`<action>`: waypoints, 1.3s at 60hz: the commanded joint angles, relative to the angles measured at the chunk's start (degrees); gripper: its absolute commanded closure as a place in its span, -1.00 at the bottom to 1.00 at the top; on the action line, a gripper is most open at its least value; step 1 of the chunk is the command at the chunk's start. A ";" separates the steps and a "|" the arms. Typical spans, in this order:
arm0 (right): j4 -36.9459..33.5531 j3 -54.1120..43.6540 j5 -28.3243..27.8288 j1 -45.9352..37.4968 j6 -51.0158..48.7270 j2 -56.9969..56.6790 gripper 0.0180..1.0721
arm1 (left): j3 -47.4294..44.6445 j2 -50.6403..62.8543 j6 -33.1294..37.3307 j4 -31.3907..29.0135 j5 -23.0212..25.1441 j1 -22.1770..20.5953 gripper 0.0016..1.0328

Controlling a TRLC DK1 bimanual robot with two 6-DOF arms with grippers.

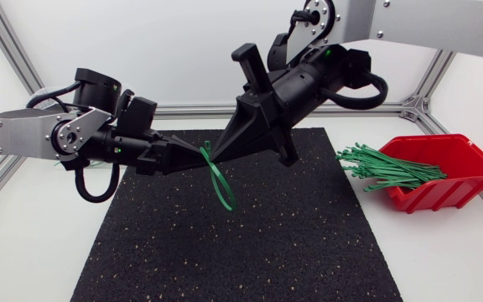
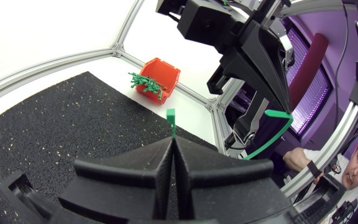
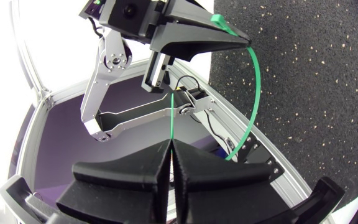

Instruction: Take a green cable tie from the red box, thread the tail through the head to close it, then place it in the transparent bin on the left.

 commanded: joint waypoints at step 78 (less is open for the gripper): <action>35.42 -16.44 0.08 -2.12 36.64 -9.98 0.90 | -9.25 -3.74 -21.55 25.59 0.02 -0.86 0.93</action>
